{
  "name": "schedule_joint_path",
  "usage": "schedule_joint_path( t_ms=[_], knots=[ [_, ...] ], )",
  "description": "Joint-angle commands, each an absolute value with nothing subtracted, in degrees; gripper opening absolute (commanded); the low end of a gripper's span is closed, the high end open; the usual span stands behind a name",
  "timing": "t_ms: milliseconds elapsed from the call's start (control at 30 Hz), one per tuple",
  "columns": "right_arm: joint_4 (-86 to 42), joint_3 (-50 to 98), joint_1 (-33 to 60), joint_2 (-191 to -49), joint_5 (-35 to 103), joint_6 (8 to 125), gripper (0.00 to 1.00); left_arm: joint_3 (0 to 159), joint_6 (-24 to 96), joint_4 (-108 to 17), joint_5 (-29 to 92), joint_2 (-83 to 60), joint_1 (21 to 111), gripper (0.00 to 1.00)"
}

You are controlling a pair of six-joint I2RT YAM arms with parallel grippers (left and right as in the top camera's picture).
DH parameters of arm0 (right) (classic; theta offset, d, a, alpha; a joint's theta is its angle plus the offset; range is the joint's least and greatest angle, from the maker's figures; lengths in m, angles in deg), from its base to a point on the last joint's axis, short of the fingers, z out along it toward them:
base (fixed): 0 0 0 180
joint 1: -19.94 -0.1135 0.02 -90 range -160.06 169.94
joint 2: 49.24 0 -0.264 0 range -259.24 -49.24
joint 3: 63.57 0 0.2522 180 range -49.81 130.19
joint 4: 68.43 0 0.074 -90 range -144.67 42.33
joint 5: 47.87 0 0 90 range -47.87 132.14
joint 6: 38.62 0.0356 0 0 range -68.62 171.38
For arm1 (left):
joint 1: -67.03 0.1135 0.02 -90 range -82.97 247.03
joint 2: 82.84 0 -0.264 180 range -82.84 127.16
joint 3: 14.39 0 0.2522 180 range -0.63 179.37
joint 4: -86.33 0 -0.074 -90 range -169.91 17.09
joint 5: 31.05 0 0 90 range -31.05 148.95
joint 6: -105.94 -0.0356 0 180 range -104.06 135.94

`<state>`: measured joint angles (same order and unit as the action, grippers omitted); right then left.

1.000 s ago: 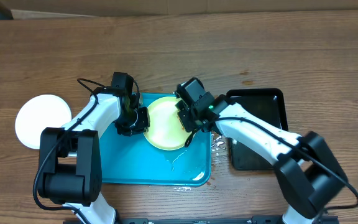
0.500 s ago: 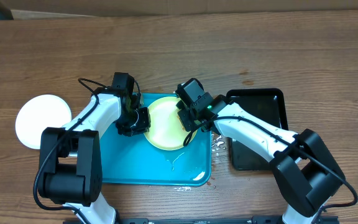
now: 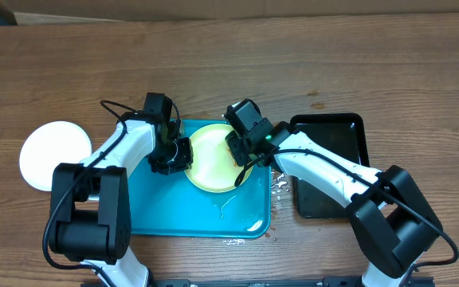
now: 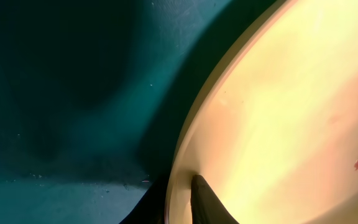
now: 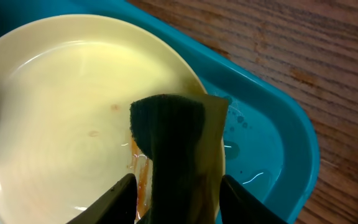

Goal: Clean dirty plates on tray and stack at the side
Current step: 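Scrub the yellow plate surface with the sponge in the right gripper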

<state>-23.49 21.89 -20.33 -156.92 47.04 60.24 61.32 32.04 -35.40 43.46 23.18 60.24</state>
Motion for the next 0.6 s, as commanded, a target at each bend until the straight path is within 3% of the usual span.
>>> schedule_joint_path(
  t_ms=[0, 200, 333, 467, 567],
  knots=[
    [-24.1, 23.2, -20.5, -157.6, 47.8, 59.9, 0.44, 59.1, 30.9, -35.2, 45.6, 26.2, 59.7, 0.15],
    [-24.4, 23.2, -20.6, -160.7, 47.0, 59.9, 0.42, 59.1, 30.9, -35.2, 45.6, 26.2, 59.7, 0.15],
    [-24.9, 23.2, -20.6, -161.3, 46.8, 59.9, 0.14, 59.1, 30.9, -35.2, 45.6, 26.2, 59.7, 0.15],
    [-25.7, 23.2, -20.6, -161.3, 46.8, 60.0, 0.04, 59.1, 30.9, -35.2, 45.6, 26.2, 59.7, 0.15],
    [-25.7, 23.2, -20.6, -161.4, 46.5, 60.4, 0.04, 59.1, 30.9, -35.2, 45.6, 26.2, 59.7, 0.16]
  ],
)
